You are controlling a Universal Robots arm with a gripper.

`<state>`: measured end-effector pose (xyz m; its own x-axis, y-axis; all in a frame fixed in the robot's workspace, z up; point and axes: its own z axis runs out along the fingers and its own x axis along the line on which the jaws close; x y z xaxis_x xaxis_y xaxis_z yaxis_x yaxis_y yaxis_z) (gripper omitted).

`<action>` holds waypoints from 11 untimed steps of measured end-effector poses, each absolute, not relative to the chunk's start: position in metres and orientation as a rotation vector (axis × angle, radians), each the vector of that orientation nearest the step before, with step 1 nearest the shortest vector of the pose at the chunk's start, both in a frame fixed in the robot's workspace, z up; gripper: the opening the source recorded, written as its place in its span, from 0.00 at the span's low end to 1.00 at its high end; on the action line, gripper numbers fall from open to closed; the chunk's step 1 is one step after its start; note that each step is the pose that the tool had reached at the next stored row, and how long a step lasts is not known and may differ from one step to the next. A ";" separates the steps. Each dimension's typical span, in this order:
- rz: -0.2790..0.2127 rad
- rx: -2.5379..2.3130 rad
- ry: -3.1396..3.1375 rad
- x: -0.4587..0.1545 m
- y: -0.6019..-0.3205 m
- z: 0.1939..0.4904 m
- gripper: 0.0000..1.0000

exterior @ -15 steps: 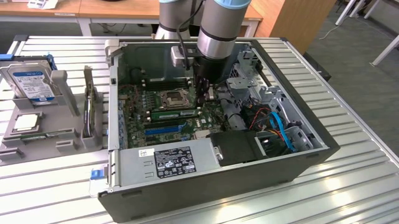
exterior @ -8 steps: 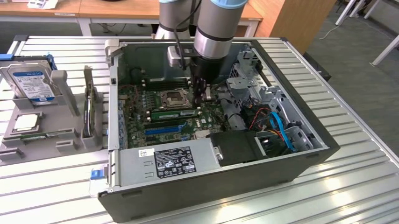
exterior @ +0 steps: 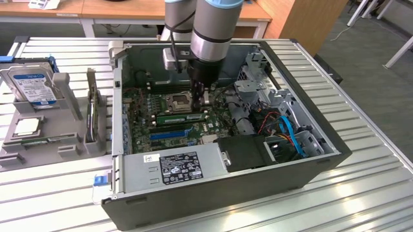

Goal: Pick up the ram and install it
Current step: 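Press down the ram until it locks into place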

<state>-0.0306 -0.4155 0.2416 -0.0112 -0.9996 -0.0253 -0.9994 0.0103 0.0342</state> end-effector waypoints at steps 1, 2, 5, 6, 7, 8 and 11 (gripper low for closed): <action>-0.066 2.205 -2.229 -0.034 -0.415 0.242 0.10; -0.066 2.205 -2.228 -0.037 -0.415 0.242 0.10; -0.066 2.205 -2.229 -0.047 -0.415 0.241 0.10; -0.066 2.205 -2.228 -0.050 -0.415 0.241 0.10; -0.066 2.205 -2.228 -0.053 -0.415 0.241 0.10; -0.066 2.205 -2.228 -0.056 -0.415 0.241 0.10; -0.066 2.205 -2.228 -0.065 -0.415 0.241 0.10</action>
<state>-0.0649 -0.4155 0.2413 -0.0111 -0.9996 -0.0254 -0.9994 0.0102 0.0342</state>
